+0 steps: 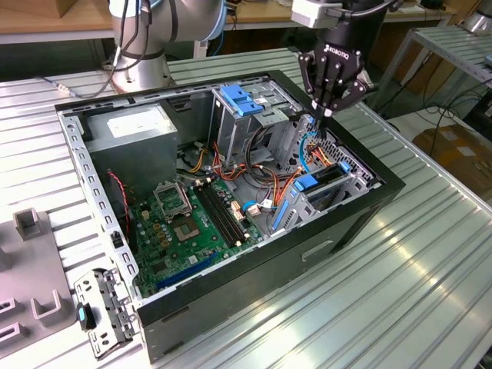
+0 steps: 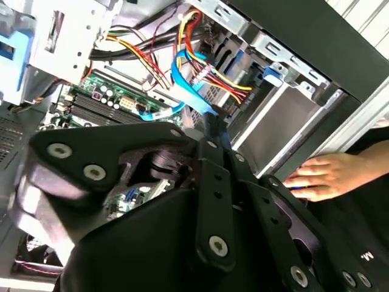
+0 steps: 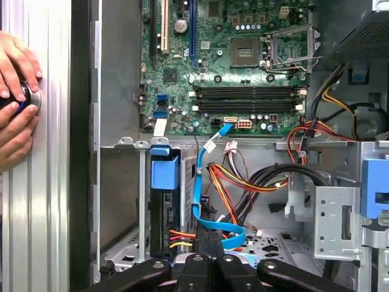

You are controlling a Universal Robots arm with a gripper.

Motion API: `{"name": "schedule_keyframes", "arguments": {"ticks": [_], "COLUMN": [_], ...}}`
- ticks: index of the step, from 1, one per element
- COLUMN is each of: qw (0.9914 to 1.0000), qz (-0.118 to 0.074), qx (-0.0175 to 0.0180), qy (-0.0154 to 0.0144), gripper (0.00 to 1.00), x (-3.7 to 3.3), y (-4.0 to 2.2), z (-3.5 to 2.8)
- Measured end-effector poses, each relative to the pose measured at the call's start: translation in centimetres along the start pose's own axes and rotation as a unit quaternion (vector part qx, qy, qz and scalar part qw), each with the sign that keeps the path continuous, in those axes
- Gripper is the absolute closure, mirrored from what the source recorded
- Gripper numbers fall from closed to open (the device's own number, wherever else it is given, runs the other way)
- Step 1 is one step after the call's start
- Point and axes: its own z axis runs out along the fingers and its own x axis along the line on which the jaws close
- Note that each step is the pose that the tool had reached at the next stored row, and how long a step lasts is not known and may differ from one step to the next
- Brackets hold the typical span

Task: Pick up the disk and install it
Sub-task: 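Insert the second disk wire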

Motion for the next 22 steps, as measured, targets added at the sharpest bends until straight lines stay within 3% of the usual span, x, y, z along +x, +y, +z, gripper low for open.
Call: {"name": "schedule_keyframes", "arguments": {"ticks": [2,3,4,6,7,16,20,21,22], "qw": [0.99991,0.99985,0.99968,0.99920,0.99900,0.99904,0.99901,0.99840,0.99795], "qz": [0.000,0.000,0.000,0.000,0.000,0.000,0.001,0.001,0.001], "qx": [-0.0001,-0.0001,-0.0002,-0.0003,-0.0003,-0.0023,-0.0040,-0.0042,-0.0043], "qy": [0.0133,0.0176,0.0252,0.0400,0.0448,0.0438,0.0443,0.0564,0.0638], "gripper": [0.76,0.76,0.70,0.70,0.70,0.70,0.70,0.70,0.70], "x": [-0.21,-0.26,-0.41,-0.60,-0.72,-1.21,-1.87,-1.93,-1.95], "y": [-0.02,-0.02,-0.02,-0.05,-0.12,-0.28,-0.70,-0.71,-0.71], "z": [0.13,0.19,0.34,0.70,0.83,0.74,0.71,0.78,0.86]}}
